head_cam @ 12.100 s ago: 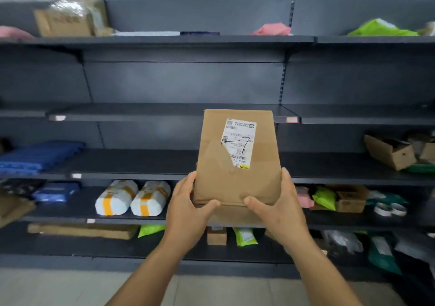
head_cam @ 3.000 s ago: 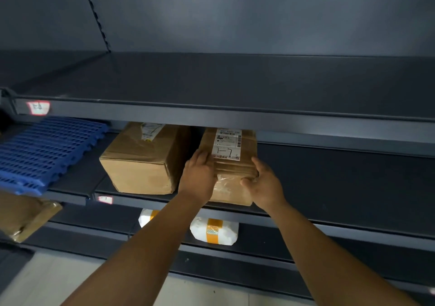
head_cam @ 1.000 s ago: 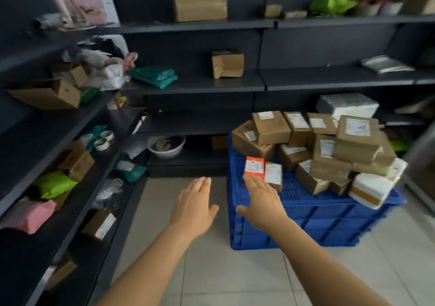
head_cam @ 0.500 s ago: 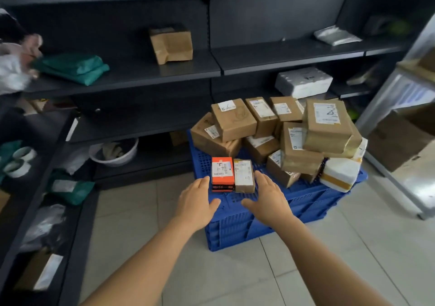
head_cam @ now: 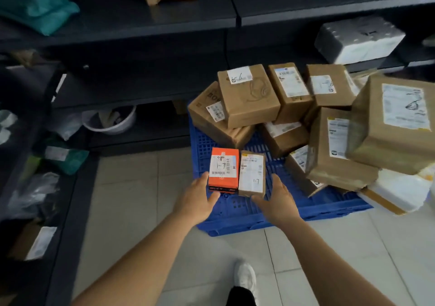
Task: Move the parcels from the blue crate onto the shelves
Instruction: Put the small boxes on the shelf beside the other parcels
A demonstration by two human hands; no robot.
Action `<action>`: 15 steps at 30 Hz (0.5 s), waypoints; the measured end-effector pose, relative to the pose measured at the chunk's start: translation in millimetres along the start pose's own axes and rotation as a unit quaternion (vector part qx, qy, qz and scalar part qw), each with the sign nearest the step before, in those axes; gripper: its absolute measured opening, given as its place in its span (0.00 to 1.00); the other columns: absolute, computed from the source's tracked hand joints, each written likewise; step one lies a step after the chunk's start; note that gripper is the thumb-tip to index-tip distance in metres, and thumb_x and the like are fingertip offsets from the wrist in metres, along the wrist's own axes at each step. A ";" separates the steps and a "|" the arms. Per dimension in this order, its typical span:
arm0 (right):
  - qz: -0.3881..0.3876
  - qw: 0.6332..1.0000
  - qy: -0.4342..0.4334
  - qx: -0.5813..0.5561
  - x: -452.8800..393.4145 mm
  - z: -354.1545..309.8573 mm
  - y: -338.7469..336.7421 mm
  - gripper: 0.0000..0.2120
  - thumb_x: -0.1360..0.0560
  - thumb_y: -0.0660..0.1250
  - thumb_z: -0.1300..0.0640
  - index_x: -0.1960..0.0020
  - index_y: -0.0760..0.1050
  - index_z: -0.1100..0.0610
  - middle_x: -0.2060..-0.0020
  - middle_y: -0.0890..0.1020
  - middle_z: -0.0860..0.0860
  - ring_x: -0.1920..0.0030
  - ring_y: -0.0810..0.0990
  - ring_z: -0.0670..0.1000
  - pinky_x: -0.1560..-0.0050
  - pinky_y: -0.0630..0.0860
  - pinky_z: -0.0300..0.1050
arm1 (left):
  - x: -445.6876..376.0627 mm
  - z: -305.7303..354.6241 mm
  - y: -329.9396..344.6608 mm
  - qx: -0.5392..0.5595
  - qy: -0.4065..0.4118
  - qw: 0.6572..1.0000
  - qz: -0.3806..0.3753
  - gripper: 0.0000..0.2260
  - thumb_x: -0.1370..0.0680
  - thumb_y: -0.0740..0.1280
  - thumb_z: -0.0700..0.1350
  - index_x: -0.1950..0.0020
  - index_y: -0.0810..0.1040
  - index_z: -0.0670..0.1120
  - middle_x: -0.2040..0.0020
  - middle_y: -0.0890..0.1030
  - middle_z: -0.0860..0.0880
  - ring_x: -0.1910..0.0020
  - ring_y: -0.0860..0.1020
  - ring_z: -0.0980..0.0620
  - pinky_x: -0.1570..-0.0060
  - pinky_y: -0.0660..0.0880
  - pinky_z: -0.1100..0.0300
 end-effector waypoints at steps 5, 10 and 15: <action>-0.033 0.998 0.055 -0.026 -61.4 29.5 27.8 0.44 0.25 0.69 0.49 0.21 0.44 0.53 0.26 0.64 0.53 0.29 0.66 0.57 0.41 0.72 0.53 | -49.7 -18.6 33.0 0.029 -0.054 0.998 -0.020 0.31 0.19 0.60 0.52 0.21 0.48 0.47 0.25 0.65 0.47 0.29 0.67 0.48 0.35 0.67 0.57; -0.057 0.993 0.082 -0.057 -97.4 52.0 52.6 0.46 0.26 0.69 0.48 0.21 0.41 0.53 0.30 0.70 0.54 0.34 0.73 0.58 0.43 0.76 0.54 | -90.0 -41.8 60.4 0.121 -0.108 0.986 -0.029 0.31 0.21 0.61 0.56 0.22 0.54 0.50 0.28 0.70 0.49 0.34 0.73 0.49 0.37 0.71 0.55; -0.062 0.992 0.078 -0.076 -112.2 57.8 66.8 0.40 0.26 0.67 0.45 0.23 0.48 0.50 0.35 0.75 0.51 0.39 0.76 0.56 0.46 0.77 0.54 | -106.0 -41.6 70.2 0.182 -0.116 0.976 -0.020 0.23 0.19 0.61 0.52 0.25 0.61 0.52 0.32 0.73 0.51 0.35 0.73 0.50 0.42 0.69 0.59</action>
Point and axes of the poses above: each hand's wrist, its own x-axis away from the middle knuckle, its own y-axis out of the palm, z = x × y, the point moved 10 cm from there along -x, towards the middle knuckle
